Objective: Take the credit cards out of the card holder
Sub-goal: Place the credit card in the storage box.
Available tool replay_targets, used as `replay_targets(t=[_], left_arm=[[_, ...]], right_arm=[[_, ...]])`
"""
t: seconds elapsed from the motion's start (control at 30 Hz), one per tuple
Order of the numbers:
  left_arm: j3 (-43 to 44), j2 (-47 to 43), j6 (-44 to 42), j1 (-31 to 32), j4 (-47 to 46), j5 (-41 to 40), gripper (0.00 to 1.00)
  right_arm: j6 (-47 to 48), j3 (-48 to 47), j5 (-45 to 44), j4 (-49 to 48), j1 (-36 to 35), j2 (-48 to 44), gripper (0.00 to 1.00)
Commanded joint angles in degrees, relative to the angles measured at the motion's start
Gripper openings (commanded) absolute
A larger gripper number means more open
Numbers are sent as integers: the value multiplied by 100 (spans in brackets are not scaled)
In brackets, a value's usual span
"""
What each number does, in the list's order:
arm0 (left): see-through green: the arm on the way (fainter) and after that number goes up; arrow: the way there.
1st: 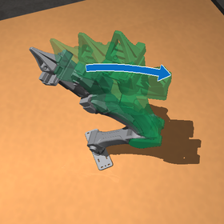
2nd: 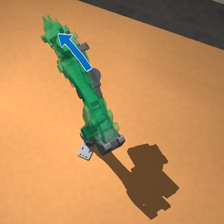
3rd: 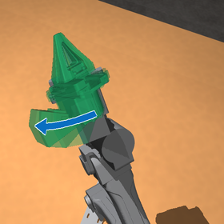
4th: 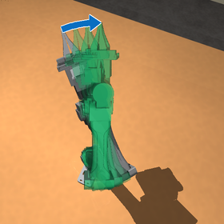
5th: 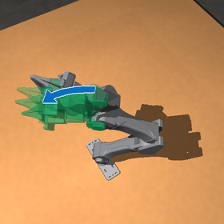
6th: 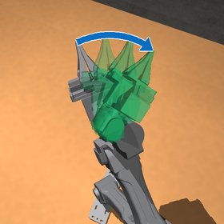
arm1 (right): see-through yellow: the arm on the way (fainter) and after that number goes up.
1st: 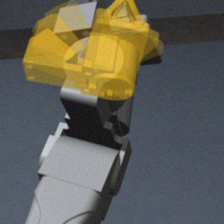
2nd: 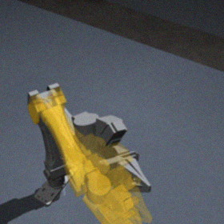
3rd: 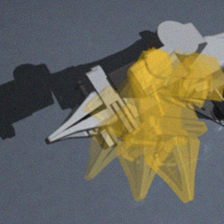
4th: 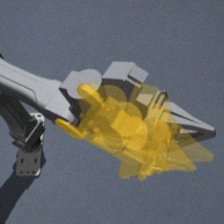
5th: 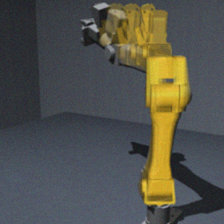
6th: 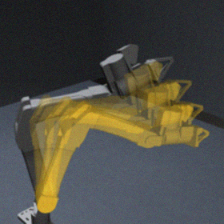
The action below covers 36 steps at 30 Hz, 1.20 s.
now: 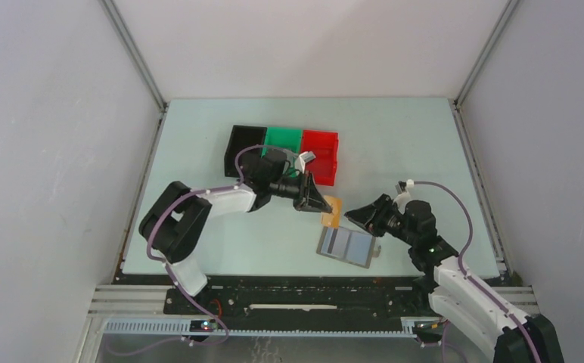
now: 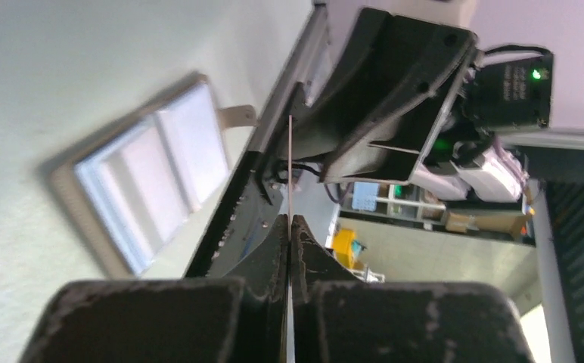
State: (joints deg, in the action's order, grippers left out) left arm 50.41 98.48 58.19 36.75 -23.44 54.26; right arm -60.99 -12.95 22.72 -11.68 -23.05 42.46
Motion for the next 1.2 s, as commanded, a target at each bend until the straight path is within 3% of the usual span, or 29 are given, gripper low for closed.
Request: replay_targets(t=[0.0,0.17,0.47,0.87,1.17], left_arm=[[957,-240,-1612,-502,2342,-379,0],[2401,-46,-2995,-1174,5043,-863,0],[4341,676,-4111,-1913,6844,-1901,0],[5753,1819,-3765,-1933,6490,-1432,0],[7202,3049,-3453,-1563,6414,-1263,0]], right_arm=[[402,-232,-205,1059,208,-427,45],[770,-344,-448,2287,289,-945,49],[1091,-542,-866,3300,314,-1592,50],[1107,-768,-950,3770,318,-1677,50],[1104,-1053,-1146,4224,318,-1717,50]])
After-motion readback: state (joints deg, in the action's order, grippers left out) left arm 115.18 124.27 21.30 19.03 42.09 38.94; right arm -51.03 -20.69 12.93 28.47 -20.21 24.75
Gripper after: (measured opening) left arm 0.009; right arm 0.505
